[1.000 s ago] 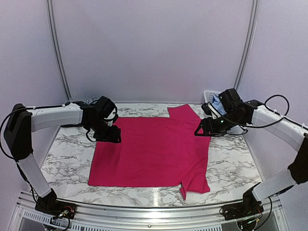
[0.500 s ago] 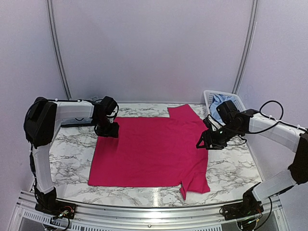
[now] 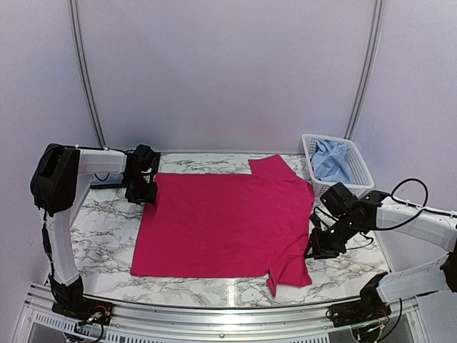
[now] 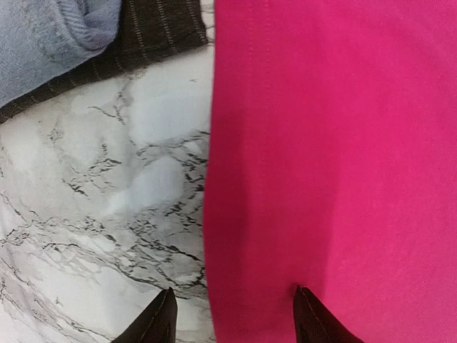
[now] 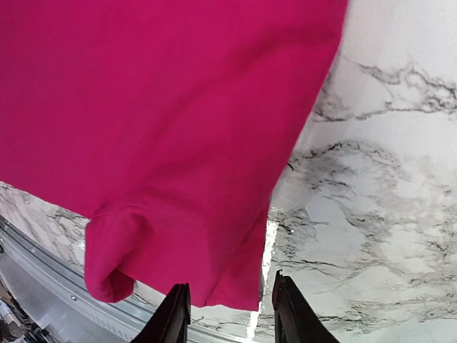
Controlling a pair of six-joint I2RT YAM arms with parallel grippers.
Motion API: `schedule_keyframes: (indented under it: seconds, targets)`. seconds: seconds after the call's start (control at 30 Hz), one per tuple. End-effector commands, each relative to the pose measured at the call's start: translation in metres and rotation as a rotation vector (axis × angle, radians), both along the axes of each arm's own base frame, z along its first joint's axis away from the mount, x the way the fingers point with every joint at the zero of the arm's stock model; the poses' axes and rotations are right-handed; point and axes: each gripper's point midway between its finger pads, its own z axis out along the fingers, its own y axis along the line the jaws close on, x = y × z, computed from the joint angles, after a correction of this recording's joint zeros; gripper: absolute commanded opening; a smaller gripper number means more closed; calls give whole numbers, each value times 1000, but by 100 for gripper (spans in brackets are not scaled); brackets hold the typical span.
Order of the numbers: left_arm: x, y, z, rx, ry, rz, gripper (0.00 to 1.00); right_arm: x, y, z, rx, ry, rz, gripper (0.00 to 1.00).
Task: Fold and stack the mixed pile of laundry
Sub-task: Flatten out the crumpled T-shirt at the center of the board.
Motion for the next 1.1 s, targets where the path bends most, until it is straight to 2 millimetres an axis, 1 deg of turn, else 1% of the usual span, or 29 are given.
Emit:
schedule_keyframes:
  seconds: [0.0, 0.1, 0.2, 0.3, 0.47, 0.67, 0.73, 0.77, 0.8, 0.9, 1.0, 1.07]
  targets:
    - [-2, 2, 2, -4, 28, -7, 57, -7, 4, -11, -31, 5, -36, 33]
    - [2, -10, 17, -42, -4, -32, 58, -14, 10, -23, -61, 25, -12, 30]
    - [6, -21, 31, -65, -38, -57, 58, -17, 9, -32, -100, 33, -6, 27]
    - [9, -26, 37, -75, -52, -70, 58, -16, 4, -33, -130, 26, -13, 24]
    - [5, -32, 33, -72, -40, -92, 58, -17, -7, -29, -171, 7, -34, 18]
    - [5, -38, 20, -65, -19, -112, 58, -7, -4, -45, -207, 10, -28, 15]
    - [5, -40, 17, -65, -18, -114, 58, 2, 2, -42, -196, -13, -34, 17]
    - [6, -40, 16, -65, -17, -116, 58, 6, 5, -41, -187, -23, -40, 19]
    - [6, -41, 15, -64, -15, -118, 58, 9, 7, -41, -182, -27, -45, 24]
    - [7, -38, 10, -40, -12, -123, 58, 13, 12, -43, -179, -25, -45, 29]
    - [9, -35, 7, -17, -12, -128, 58, 18, 15, -38, -164, -40, -51, 31]
    - [9, -34, 2, -9, -4, -127, 58, 19, 16, -39, -164, -39, -51, 31]
